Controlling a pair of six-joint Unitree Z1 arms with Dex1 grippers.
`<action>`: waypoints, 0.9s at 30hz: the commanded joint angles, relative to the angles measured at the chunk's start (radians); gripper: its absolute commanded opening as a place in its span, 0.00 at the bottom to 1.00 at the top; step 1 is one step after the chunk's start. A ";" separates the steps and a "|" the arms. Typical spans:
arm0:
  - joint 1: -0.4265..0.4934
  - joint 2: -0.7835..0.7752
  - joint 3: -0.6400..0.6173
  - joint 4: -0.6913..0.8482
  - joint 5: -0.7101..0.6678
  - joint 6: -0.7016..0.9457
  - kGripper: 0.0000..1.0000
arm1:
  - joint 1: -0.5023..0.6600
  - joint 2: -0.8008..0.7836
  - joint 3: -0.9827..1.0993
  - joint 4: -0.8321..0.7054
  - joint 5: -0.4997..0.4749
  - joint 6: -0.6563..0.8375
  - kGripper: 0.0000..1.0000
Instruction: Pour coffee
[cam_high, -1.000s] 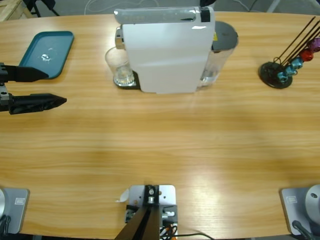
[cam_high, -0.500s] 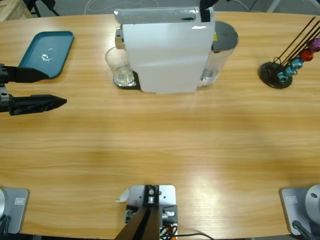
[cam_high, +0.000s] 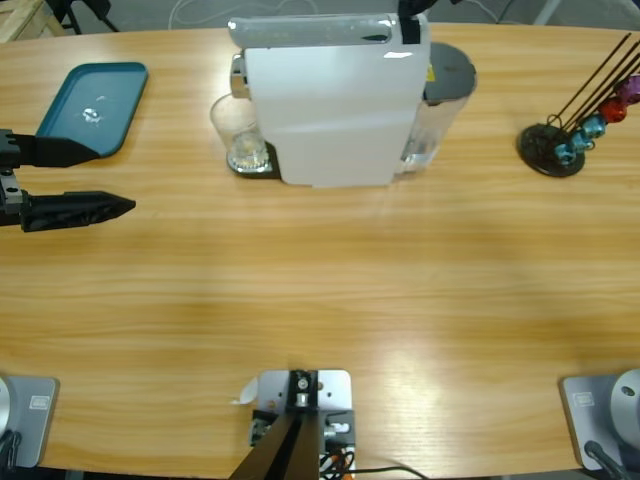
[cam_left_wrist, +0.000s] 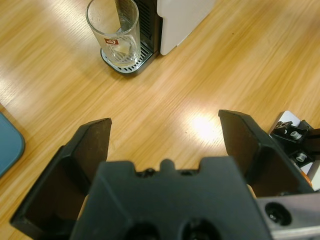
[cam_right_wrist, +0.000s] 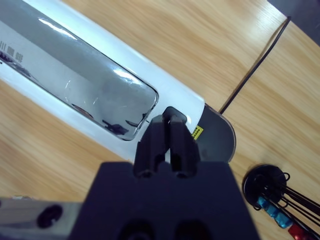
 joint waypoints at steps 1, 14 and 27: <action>-0.010 0.037 -0.005 0.017 0.012 -0.015 0.93 | 0.006 0.013 0.137 -0.051 -0.002 0.024 0.00; -0.012 0.036 -0.008 0.026 0.012 -0.015 0.93 | 0.006 -0.007 0.152 -0.051 -0.008 0.025 0.00; -0.018 0.056 -0.020 0.028 0.010 -0.015 0.94 | 0.006 -0.082 0.040 -0.041 0.006 0.005 0.04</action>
